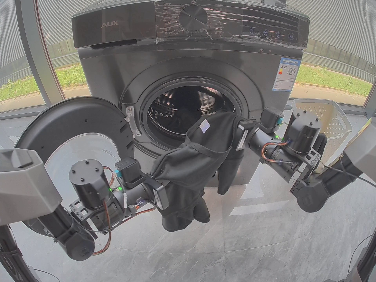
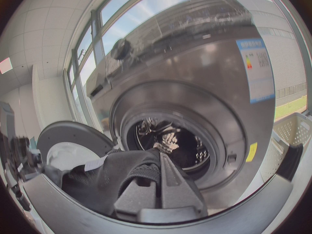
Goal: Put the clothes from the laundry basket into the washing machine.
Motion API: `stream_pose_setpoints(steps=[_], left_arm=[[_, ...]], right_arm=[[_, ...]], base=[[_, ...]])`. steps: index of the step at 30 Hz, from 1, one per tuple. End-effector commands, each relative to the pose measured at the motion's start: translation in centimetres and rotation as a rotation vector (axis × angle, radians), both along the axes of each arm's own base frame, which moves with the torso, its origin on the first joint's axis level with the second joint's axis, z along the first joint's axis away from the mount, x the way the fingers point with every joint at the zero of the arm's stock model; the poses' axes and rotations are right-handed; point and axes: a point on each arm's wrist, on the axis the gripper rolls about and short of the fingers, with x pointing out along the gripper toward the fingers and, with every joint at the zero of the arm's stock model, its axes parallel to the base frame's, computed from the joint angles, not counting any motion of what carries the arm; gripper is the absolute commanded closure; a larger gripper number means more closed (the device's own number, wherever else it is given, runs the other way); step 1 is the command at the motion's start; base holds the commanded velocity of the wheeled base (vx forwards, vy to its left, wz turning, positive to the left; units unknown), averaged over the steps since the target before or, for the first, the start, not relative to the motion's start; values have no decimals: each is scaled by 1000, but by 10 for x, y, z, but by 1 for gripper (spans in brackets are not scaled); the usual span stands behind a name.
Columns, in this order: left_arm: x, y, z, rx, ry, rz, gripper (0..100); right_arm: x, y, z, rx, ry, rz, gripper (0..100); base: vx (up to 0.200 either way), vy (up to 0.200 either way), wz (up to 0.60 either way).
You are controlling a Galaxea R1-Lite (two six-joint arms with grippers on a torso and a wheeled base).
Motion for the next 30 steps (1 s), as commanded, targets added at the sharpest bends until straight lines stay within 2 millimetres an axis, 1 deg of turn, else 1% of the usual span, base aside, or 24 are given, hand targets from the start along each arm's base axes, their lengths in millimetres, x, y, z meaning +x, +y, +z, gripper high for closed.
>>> stream_pose_setpoints(steps=[1,3,5,7,12,13,16,17,19,20,22,23,26,29,30], left_arm=[[-21,20,33,-64,-71,0,100],[-17,23,36,-71,-83,18,100],[-15,23,39,-81,-91,24,100],[-9,23,41,-90,-103,37,100],[-7,24,42,-102,-96,42,100],[-7,24,42,-105,-93,41,100],[-7,24,43,-110,-95,42,100],[-6,25,43,-111,-98,49,100],[-4,26,45,-115,-105,56,100],[-4,27,45,-118,-105,59,100],[-3,28,46,-120,-105,66,100],[-3,29,46,-122,-105,71,100],[-3,29,47,-125,-109,78,100],[-2,28,46,-123,-107,86,100],[-2,29,48,-126,-112,106,100]], right_arm=[[-3,-3,-41,-74,111,9,100],[-9,-5,-46,-82,123,15,100],[-11,-5,-50,-91,127,18,100],[-17,-4,-55,-101,139,32,100],[-22,-2,-52,-87,115,54,100],[-23,-1,-51,-86,112,65,0],[-26,2,-51,-86,112,76,0],[-31,4,-55,-97,127,88,0],[-44,-2,-66,-137,176,99,0],[-53,-6,-73,-165,207,108,0],[-74,-8,-84,-226,243,159,0],[-79,-10,-86,-238,249,170,0],[-91,-17,-91,-252,258,180,0],[-95,-21,-93,-250,258,178,0],[-104,-26,-96,-251,264,183,0]], base=[[0,0,0],[0,0,0],[0,0,0],[0,0,0],[0,0,0],[0,0,0],[0,0,0],[0,0,0],[0,0,0],[0,0,0],[0,0,0],[0,0,0],[0,0,0],[0,0,0],[0,0,0]])
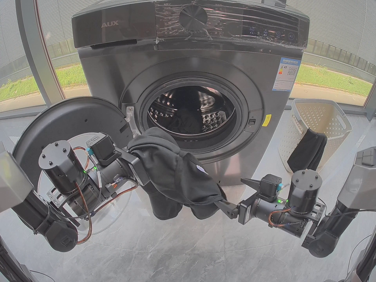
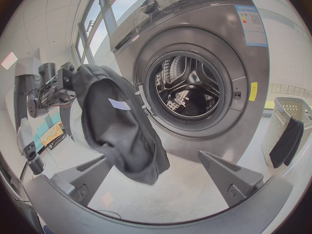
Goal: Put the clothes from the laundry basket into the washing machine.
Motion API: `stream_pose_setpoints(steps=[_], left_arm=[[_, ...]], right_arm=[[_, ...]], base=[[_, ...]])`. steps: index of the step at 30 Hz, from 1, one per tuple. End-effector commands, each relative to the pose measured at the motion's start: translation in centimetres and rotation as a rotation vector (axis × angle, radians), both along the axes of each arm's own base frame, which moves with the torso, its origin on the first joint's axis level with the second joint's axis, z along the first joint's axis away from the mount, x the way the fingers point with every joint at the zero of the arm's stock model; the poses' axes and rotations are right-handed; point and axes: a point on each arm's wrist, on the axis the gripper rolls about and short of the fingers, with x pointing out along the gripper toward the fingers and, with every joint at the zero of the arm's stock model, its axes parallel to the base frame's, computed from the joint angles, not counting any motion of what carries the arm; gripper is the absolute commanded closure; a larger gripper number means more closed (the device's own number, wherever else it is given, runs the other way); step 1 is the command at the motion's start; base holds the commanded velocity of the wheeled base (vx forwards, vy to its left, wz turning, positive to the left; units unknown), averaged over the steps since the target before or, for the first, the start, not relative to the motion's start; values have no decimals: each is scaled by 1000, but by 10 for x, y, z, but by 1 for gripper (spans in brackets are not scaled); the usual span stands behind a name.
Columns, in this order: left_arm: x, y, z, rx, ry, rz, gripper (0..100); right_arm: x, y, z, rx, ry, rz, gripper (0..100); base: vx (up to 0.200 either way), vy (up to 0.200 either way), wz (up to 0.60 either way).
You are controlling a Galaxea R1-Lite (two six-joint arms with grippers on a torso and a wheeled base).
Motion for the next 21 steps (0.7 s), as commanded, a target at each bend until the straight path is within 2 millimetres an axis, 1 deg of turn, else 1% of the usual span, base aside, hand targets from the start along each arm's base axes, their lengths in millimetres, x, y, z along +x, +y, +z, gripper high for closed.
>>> stream_pose_setpoints(steps=[1,3,5,7,11,12,13,15,19,21], left_arm=[[0,1,4,-17,-12,43,100],[0,1,5,-26,-12,70,100],[-1,2,5,-28,-8,91,100],[-2,3,3,-25,3,115,100],[-2,4,1,-22,9,165,100],[-2,4,1,-22,9,165,100],[-8,5,-1,-10,16,163,100],[-14,7,2,-10,12,154,100],[-23,7,3,-9,11,147,100],[-27,7,1,15,12,141,100]], right_arm=[[-30,-15,-9,-26,30,32,0],[-41,-22,-9,-32,53,47,0],[-54,-24,-6,-29,62,95,0],[-57,-27,-1,-21,46,91,0],[-46,-33,15,23,-22,14,0],[-46,-33,15,23,-22,14,0],[-36,-42,20,34,-43,-41,0],[-26,-52,23,43,-62,-94,0],[-15,-63,26,52,-82,-151,0],[-13,-63,28,55,-87,-154,0]], base=[[0,0,0],[0,0,0],[0,0,0],[0,0,0],[0,0,0],[0,0,0],[0,0,0],[0,0,0],[0,0,0],[0,0,0]])
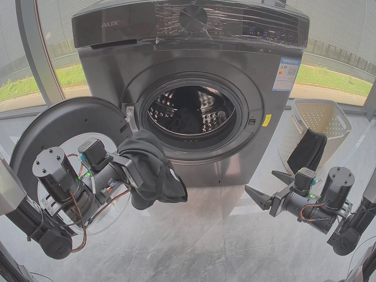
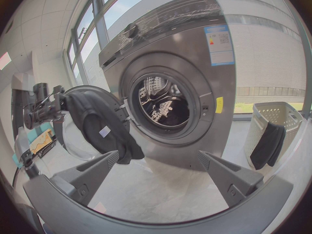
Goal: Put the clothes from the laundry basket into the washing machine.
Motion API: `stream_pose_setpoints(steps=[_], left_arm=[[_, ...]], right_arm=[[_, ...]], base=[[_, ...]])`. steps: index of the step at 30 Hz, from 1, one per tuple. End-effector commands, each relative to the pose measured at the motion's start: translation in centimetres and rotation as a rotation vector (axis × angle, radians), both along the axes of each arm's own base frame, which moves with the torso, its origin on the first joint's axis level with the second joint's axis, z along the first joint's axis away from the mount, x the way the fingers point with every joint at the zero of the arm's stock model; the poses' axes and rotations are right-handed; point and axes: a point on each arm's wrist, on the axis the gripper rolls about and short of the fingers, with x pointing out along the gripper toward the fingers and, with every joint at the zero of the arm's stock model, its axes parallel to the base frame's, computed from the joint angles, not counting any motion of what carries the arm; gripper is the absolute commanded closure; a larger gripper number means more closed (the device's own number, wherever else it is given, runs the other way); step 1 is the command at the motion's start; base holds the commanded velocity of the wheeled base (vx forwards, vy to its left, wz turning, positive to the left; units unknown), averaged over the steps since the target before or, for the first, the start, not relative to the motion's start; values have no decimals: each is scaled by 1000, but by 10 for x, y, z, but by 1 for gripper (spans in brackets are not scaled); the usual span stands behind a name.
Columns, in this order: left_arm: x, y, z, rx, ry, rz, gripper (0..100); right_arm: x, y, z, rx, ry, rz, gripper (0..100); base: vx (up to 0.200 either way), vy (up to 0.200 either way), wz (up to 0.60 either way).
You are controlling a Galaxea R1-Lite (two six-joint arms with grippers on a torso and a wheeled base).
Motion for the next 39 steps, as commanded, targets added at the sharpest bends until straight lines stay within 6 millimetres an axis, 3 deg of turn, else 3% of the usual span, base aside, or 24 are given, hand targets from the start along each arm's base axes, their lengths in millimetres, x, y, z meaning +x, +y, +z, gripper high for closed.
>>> stream_pose_setpoints(steps=[1,9,18,24,33,39], left_arm=[[-12,2,1,20,-9,-15,100],[-11,-1,-3,41,-6,-17,100],[-10,0,-8,64,9,-18,100],[-7,-2,-14,76,24,-16,100],[-8,-3,-16,81,31,-20,100],[-7,-4,-19,89,43,-17,100]], right_arm=[[7,-7,7,18,-31,-36,0],[6,-4,10,27,-39,-30,0],[5,-2,10,28,-39,-19,0],[3,2,9,28,-37,-6,0],[2,2,8,25,-32,-1,0],[1,3,7,22,-26,5,0]], base=[[0,0,0],[150,0,0],[0,0,0],[200,0,0],[0,0,0],[200,0,0]])
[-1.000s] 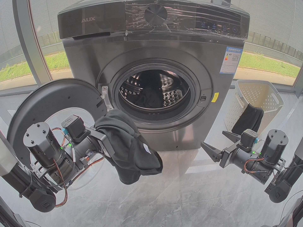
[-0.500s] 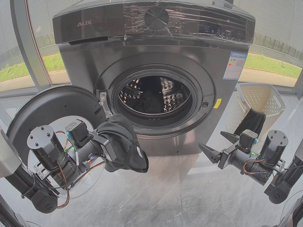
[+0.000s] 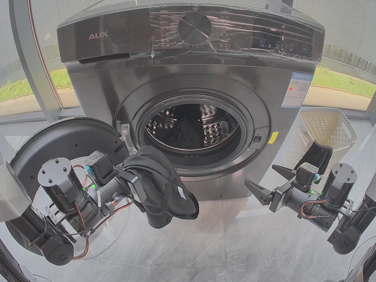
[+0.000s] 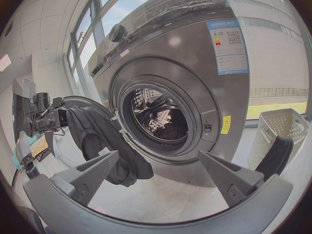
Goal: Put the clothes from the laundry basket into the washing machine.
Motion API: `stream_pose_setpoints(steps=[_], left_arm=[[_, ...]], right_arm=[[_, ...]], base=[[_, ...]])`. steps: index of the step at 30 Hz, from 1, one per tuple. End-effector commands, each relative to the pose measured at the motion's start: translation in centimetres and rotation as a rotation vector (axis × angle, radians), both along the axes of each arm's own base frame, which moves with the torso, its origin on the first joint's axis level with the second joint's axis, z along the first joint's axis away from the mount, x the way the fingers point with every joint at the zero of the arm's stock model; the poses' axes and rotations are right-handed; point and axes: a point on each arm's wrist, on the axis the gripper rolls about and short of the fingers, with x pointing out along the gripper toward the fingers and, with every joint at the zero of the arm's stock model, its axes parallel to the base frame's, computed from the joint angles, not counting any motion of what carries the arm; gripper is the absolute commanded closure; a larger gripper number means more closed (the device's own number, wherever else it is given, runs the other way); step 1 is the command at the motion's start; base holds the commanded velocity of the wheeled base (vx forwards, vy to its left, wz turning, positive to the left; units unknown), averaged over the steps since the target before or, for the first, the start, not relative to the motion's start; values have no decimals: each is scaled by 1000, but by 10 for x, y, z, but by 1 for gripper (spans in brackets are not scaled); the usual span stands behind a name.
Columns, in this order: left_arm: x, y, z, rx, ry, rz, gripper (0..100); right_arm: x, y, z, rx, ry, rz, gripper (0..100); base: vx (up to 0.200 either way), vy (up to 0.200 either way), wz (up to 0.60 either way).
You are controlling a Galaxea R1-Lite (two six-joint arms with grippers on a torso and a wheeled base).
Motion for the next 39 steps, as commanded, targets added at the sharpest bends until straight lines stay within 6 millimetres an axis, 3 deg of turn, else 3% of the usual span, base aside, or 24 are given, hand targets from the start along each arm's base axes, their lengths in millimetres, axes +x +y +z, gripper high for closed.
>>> stream_pose_setpoints(steps=[1,9,15,21,29,39], left_arm=[[1,-1,-3,4,7,1,100],[1,-1,-4,4,10,-2,100],[2,-3,-8,15,25,-2,100],[0,-7,-9,16,28,-20,100],[-7,-24,-11,23,24,-76,100],[32,-54,-44,59,60,-73,100]], right_arm=[[0,0,-1,-3,4,3,0],[0,1,-1,-3,4,3,0],[0,0,-1,-3,4,3,0],[-2,1,-1,-2,3,8,0],[-23,18,-5,-17,28,110,0],[-34,32,-6,-5,47,153,0]], base=[[0,0,0],[0,0,0],[200,0,0],[0,0,0],[0,0,0],[0,0,0]])
